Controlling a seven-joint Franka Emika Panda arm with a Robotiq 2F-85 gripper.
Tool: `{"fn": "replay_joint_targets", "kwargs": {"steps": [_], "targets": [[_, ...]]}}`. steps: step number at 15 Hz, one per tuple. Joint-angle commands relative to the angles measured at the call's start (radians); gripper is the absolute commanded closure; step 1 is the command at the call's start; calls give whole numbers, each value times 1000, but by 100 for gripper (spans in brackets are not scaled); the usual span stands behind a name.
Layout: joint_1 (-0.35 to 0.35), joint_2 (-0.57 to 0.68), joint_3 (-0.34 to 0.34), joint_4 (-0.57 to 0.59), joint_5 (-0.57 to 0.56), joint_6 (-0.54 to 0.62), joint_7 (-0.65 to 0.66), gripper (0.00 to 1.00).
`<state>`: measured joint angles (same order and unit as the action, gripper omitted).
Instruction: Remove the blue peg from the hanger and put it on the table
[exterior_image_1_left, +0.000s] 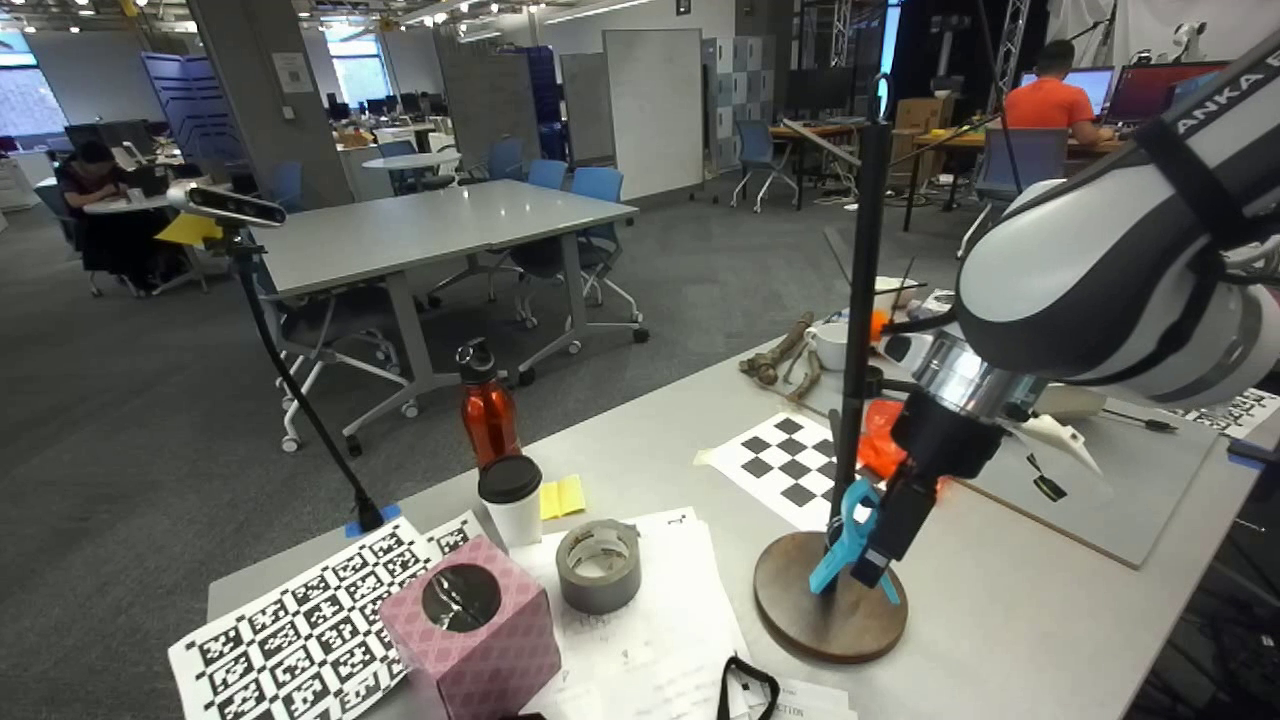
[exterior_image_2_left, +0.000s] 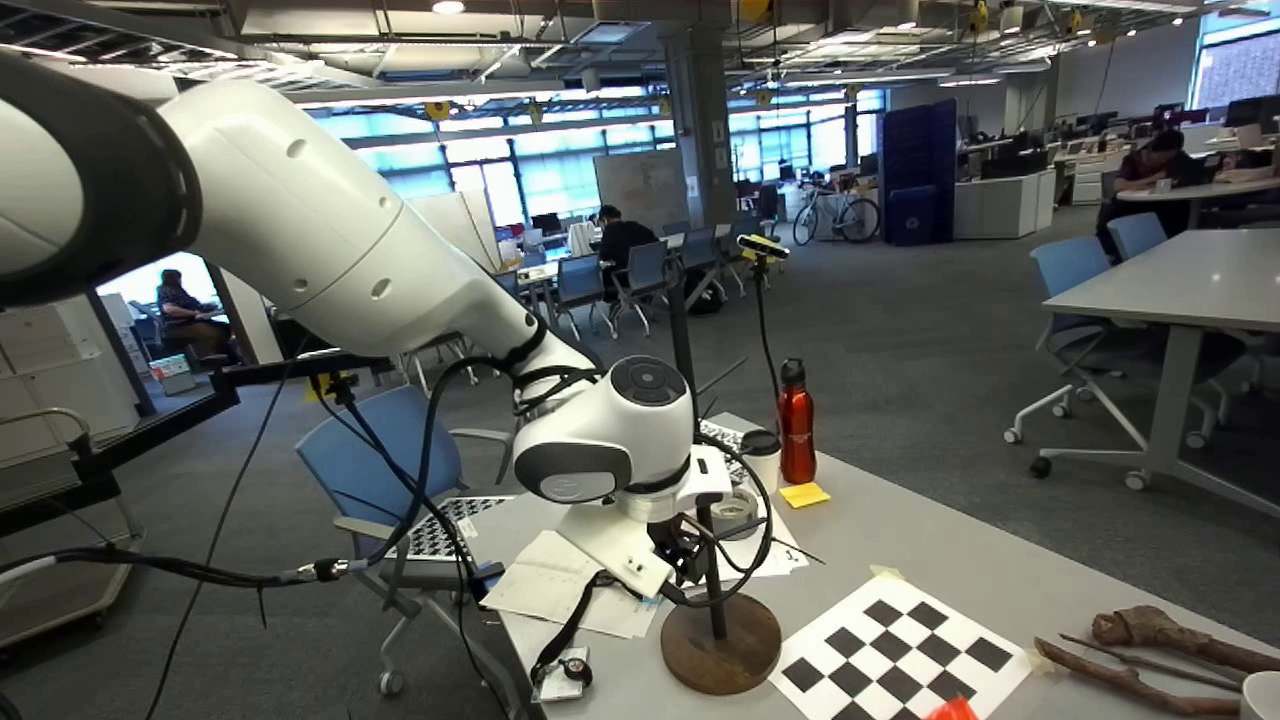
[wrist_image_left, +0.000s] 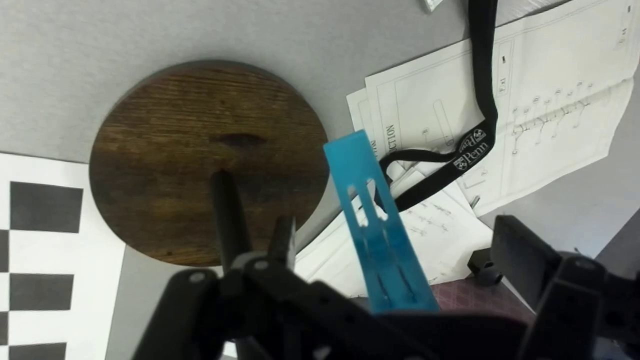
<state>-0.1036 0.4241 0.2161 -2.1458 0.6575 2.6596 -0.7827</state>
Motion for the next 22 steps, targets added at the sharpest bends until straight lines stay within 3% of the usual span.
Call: {"fn": "replay_joint_targets", "kwargs": {"steps": [1,2,11,22], "targets": [[-32,50,36,46,25,30,-38,7],[-36,56,38,51,24,31,-37,26],[-52,74,43,67,16,32,-30,94],[-46,-42,77,-37,36,33,-32,93]]}}
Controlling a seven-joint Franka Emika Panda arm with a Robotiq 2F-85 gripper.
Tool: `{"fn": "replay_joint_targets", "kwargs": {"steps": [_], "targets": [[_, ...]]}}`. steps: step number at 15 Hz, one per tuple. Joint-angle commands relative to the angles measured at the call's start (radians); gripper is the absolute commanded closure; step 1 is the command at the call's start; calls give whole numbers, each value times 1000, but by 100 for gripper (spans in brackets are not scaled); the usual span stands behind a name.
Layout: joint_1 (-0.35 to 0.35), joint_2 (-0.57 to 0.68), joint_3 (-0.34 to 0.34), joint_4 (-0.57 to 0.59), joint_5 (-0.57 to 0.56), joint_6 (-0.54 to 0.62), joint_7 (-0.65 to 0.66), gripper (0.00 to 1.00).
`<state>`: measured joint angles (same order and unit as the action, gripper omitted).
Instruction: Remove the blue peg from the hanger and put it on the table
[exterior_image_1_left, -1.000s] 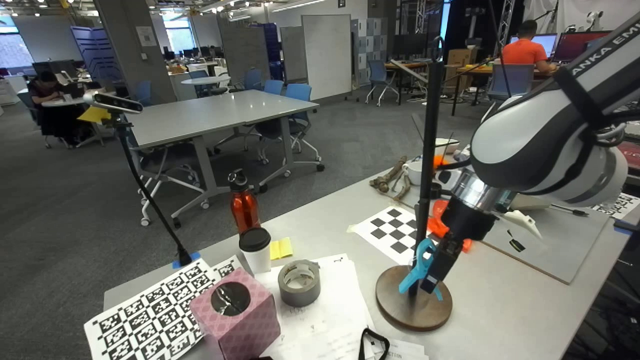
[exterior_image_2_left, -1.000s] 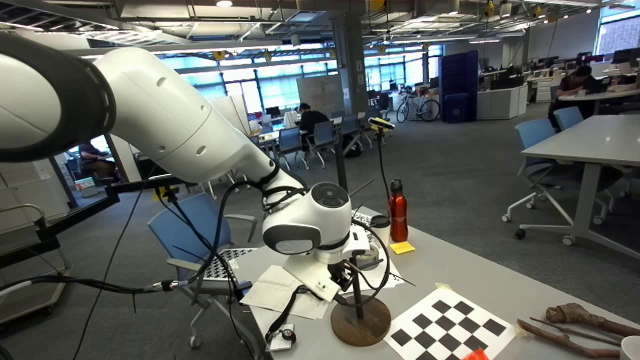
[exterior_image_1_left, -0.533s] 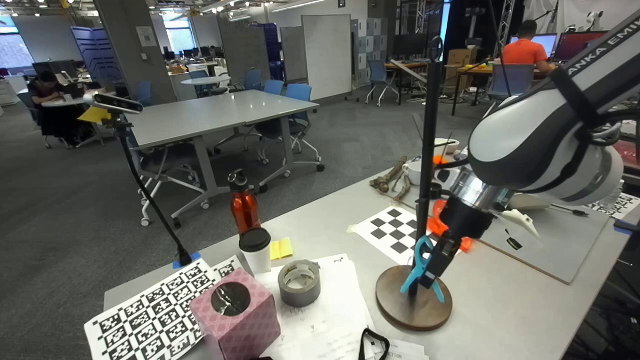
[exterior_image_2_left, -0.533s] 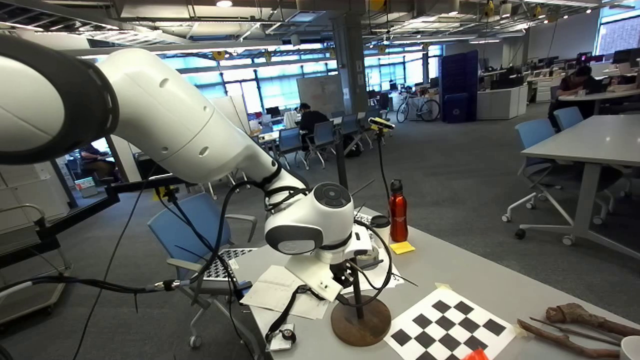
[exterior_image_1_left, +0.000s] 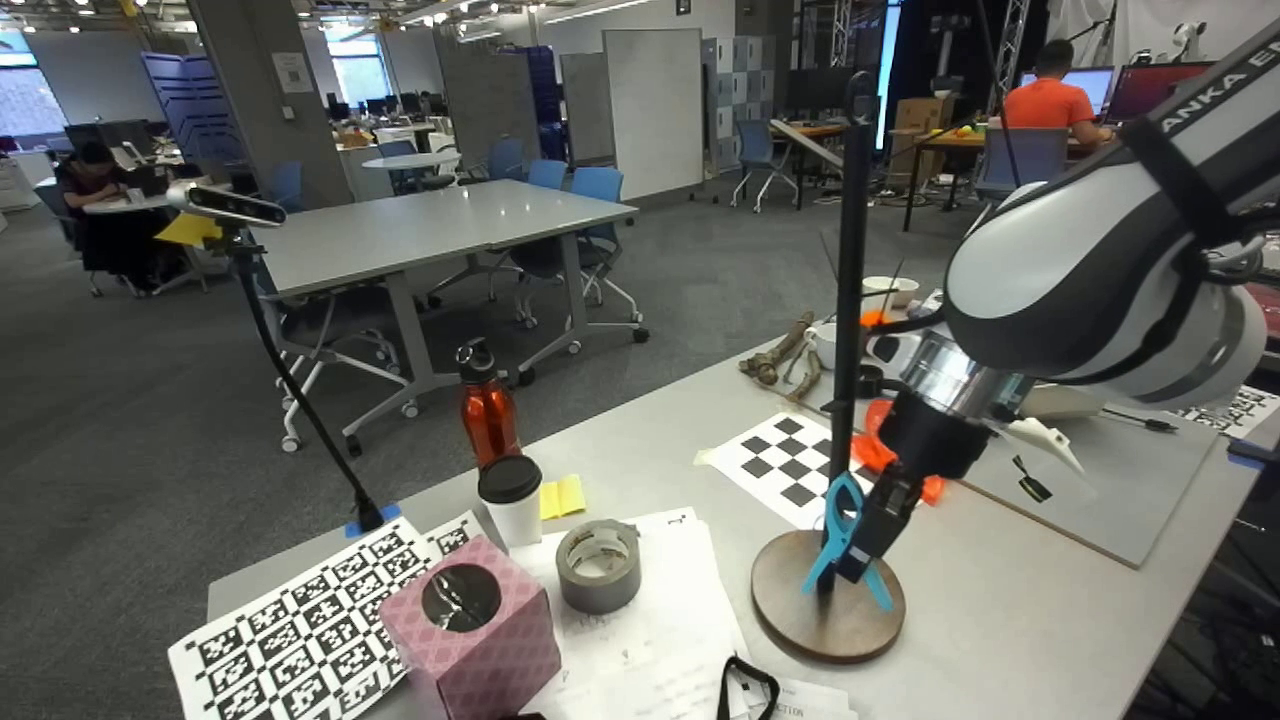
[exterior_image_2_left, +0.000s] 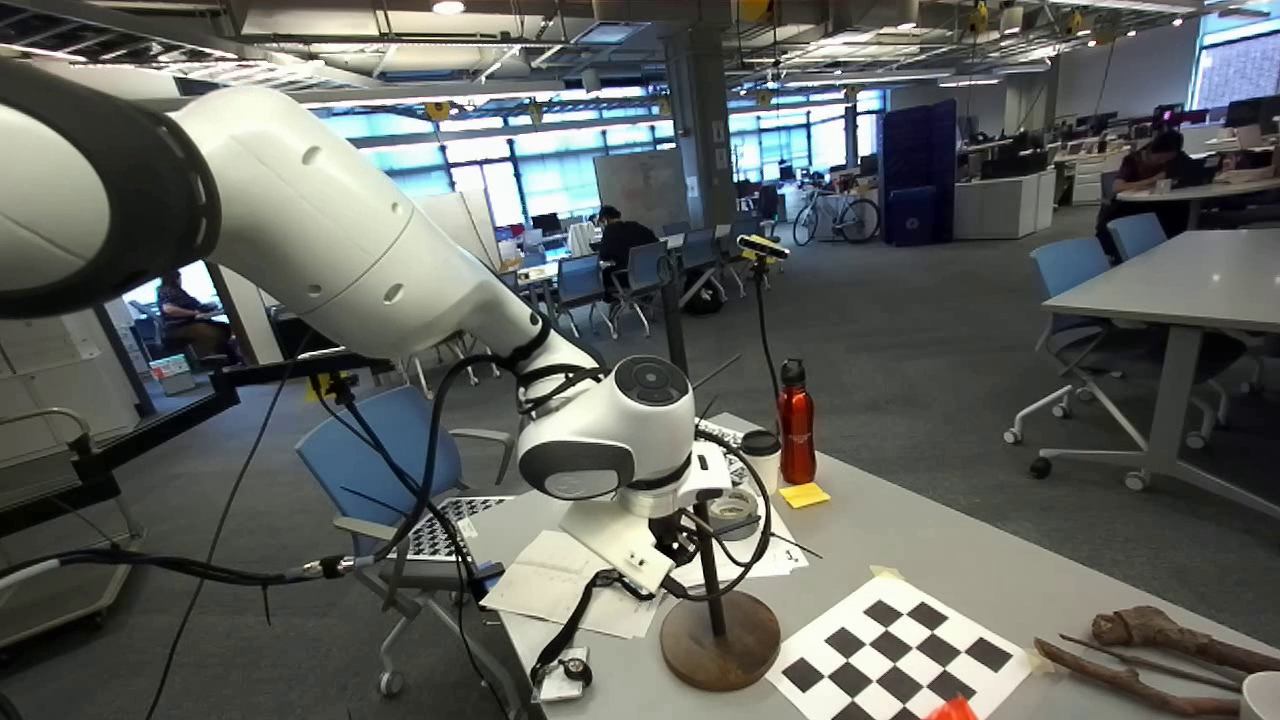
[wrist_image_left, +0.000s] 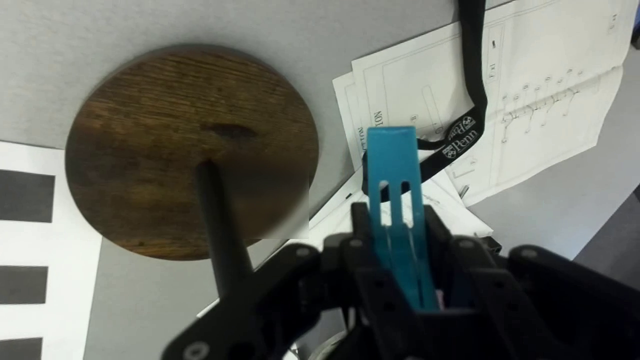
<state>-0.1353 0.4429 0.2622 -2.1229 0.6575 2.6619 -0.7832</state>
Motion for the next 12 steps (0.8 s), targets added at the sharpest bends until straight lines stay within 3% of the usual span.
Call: {"fn": "replay_joint_targets", "kwargs": {"steps": [1,12], "targets": [[-13,-72,32,-71,38,32,-33,93],[21,-200,11,-173,163,10,-84,93]]}}
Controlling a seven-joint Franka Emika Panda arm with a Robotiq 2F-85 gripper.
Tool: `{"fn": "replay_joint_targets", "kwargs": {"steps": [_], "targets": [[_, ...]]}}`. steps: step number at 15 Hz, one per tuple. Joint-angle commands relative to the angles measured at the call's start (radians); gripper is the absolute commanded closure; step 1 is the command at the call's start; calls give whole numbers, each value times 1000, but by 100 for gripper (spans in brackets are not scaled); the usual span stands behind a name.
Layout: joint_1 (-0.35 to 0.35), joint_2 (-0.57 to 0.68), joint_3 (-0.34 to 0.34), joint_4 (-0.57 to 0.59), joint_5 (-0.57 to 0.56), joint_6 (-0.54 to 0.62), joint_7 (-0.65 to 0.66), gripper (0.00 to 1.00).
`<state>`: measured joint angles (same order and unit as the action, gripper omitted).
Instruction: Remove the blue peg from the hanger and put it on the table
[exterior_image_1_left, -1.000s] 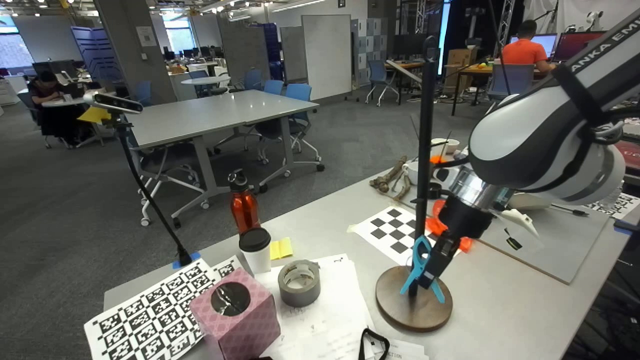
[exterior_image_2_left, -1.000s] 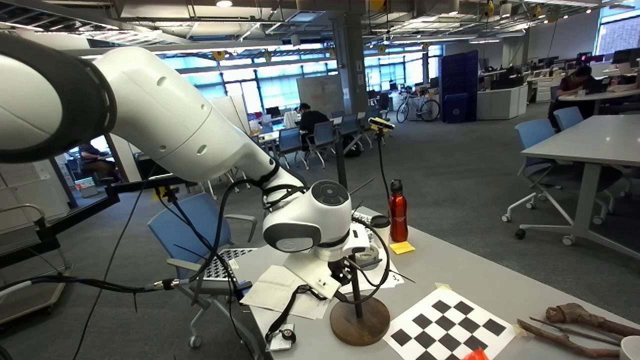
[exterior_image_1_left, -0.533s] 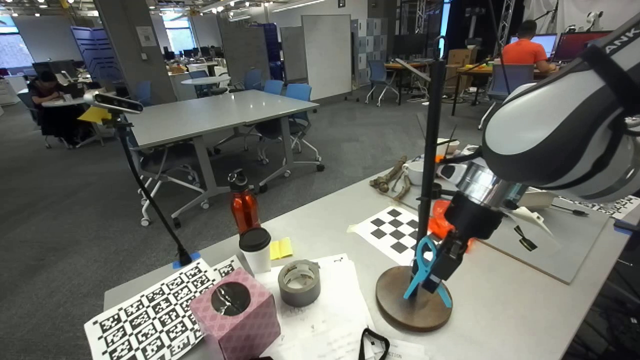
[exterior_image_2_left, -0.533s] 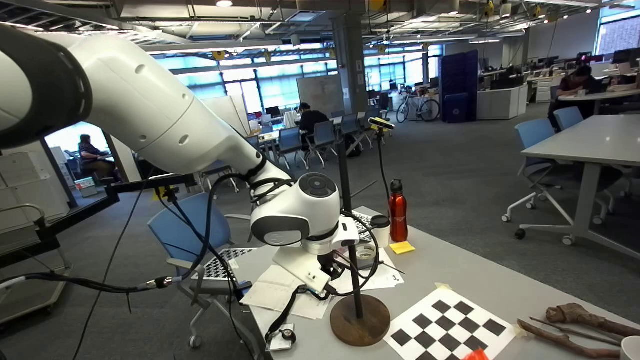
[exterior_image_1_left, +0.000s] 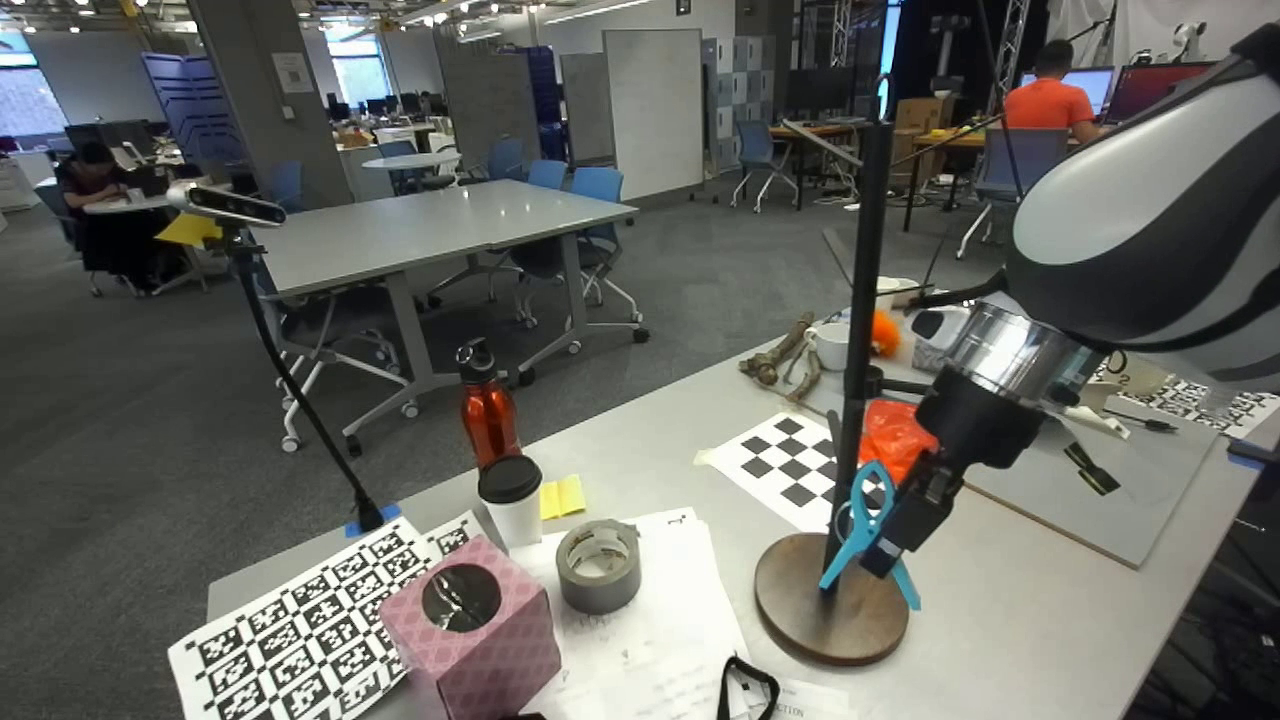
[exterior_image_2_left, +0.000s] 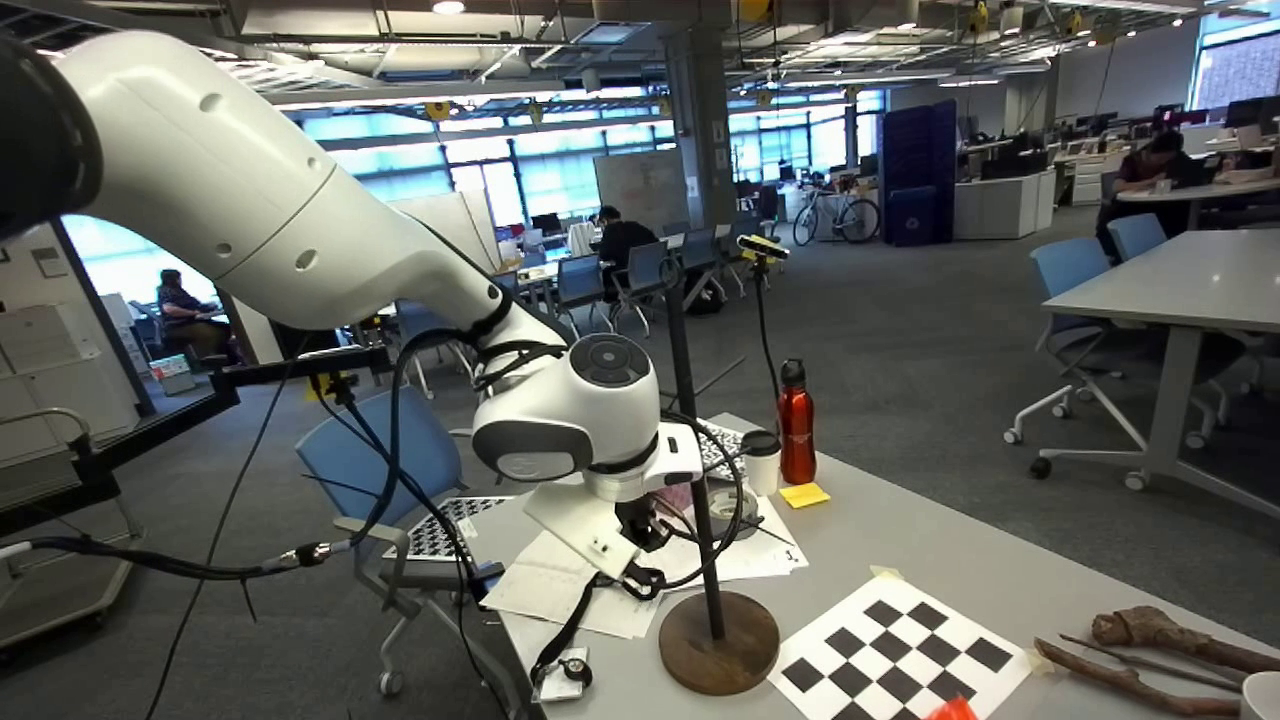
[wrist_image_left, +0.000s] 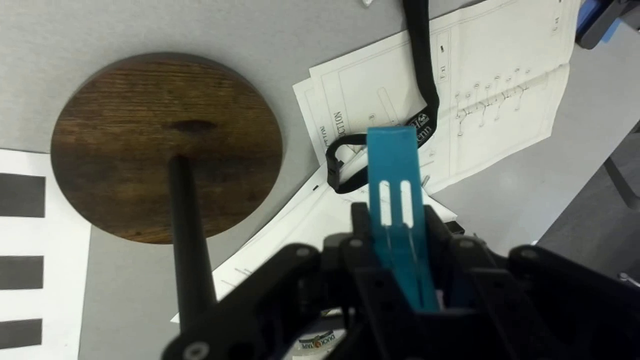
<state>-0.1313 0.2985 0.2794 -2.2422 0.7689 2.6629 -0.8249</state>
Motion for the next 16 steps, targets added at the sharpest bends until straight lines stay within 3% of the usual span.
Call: {"fn": "replay_joint_targets", "kwargs": {"steps": [1,9,16], "targets": [[24,-65,-10,-65,52,5,-41,93],[65,-89,-60,-170,-12,15,-2,93],[50,16,-131,-132,-88,115,22,93]]}}
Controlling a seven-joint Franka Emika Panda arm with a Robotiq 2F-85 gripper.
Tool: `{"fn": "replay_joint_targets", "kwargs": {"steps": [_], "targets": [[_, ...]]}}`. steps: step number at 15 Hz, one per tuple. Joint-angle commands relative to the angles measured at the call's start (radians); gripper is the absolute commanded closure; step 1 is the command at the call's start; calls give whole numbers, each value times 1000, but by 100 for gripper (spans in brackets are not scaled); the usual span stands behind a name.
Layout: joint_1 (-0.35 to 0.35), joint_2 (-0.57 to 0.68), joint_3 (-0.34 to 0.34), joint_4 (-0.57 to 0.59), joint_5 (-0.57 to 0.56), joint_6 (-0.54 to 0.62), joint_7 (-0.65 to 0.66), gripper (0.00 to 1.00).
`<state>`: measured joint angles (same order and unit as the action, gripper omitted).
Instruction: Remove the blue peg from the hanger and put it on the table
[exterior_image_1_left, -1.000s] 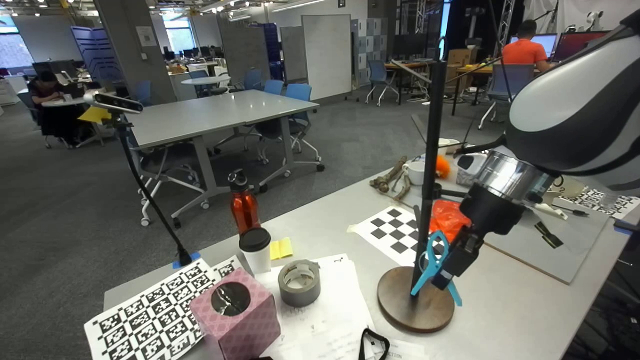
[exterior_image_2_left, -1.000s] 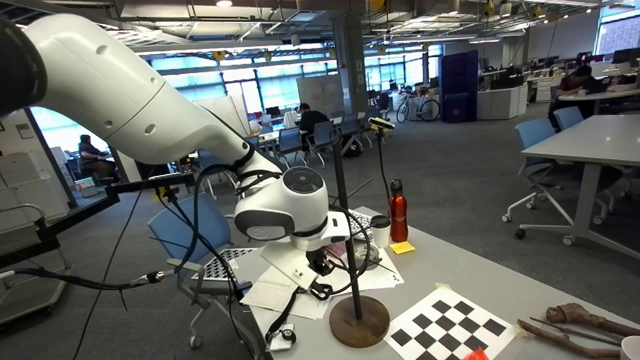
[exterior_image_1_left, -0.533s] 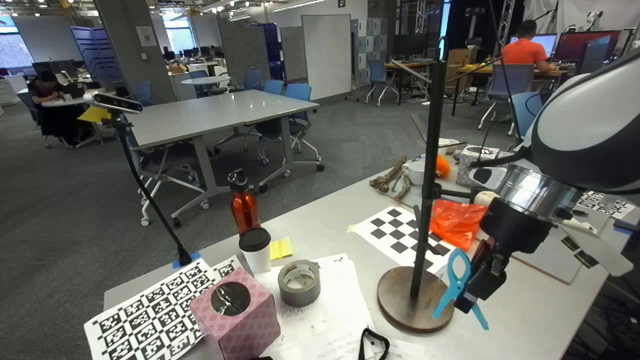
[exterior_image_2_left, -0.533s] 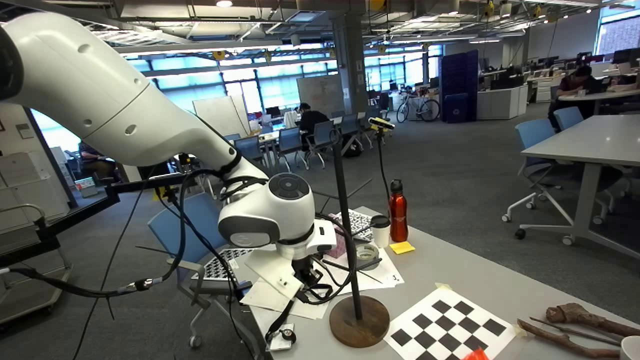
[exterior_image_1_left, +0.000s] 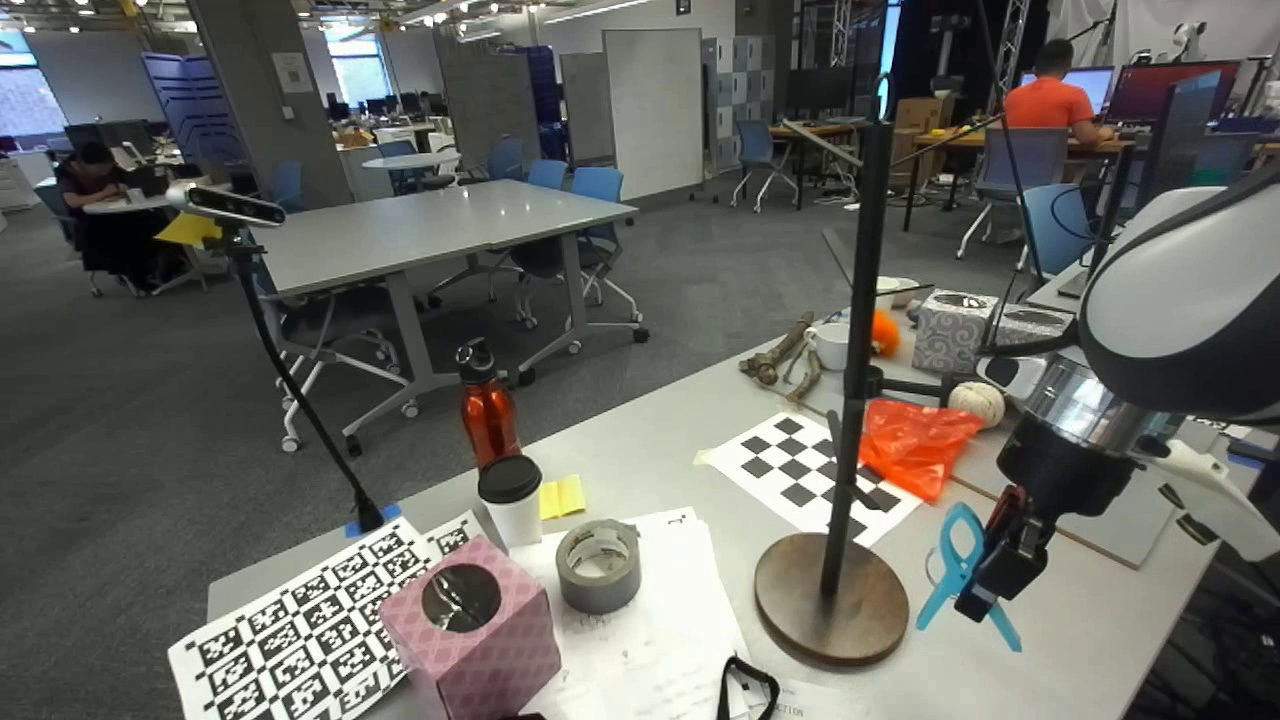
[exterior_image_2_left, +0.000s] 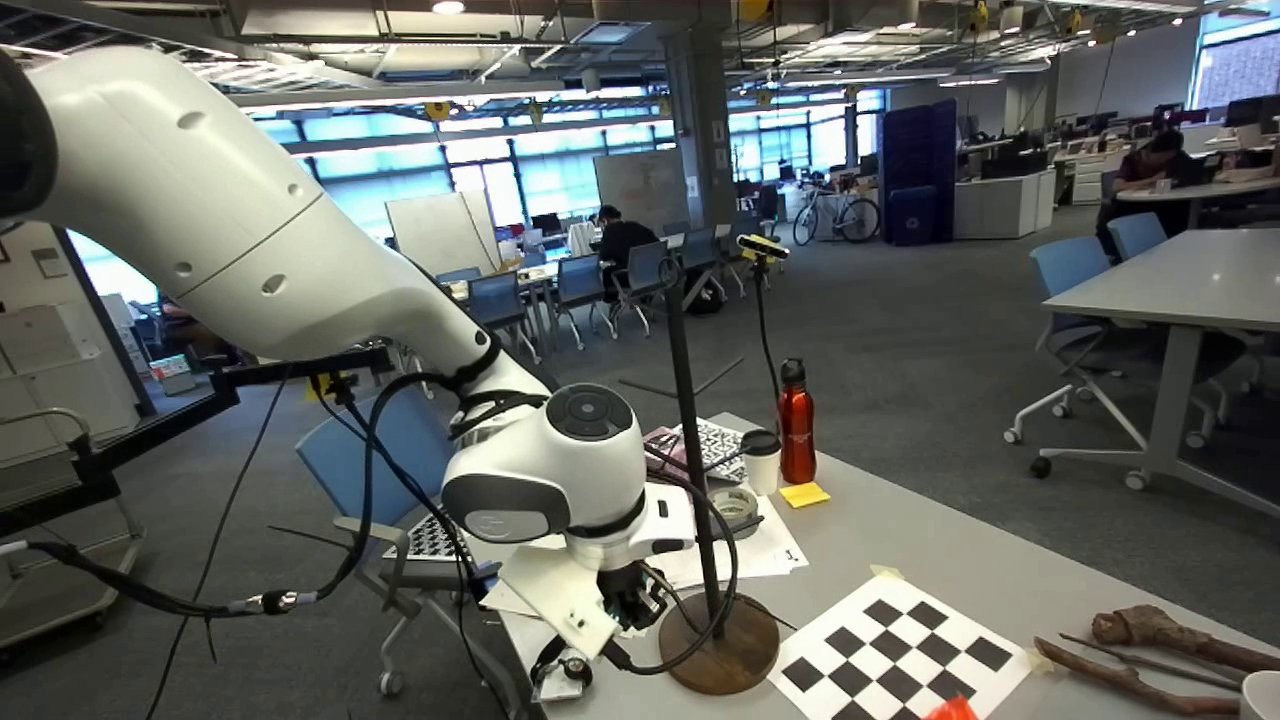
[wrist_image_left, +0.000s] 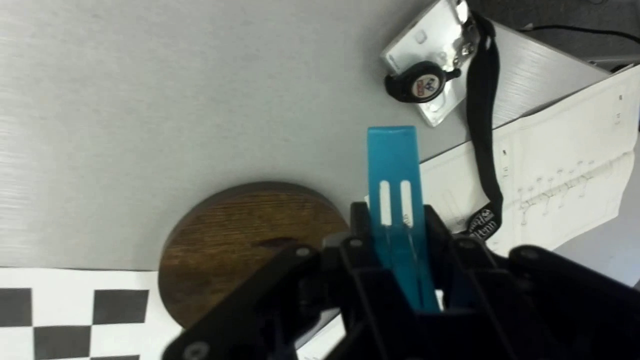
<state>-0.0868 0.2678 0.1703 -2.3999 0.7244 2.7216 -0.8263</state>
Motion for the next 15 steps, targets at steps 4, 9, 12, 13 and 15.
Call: {"fn": "replay_joint_targets", "kwargs": {"steps": [4,9,12,13,15], "targets": [[31,124,-71,31,-114,177,51,93],[53,203,-98,48,-130,258,63,93],[62,230,-103,70,-121,274,64,93],[65,236,-105,76,-121,273,66,93],[70,243,-109,85,-121,270,71,93]]}}
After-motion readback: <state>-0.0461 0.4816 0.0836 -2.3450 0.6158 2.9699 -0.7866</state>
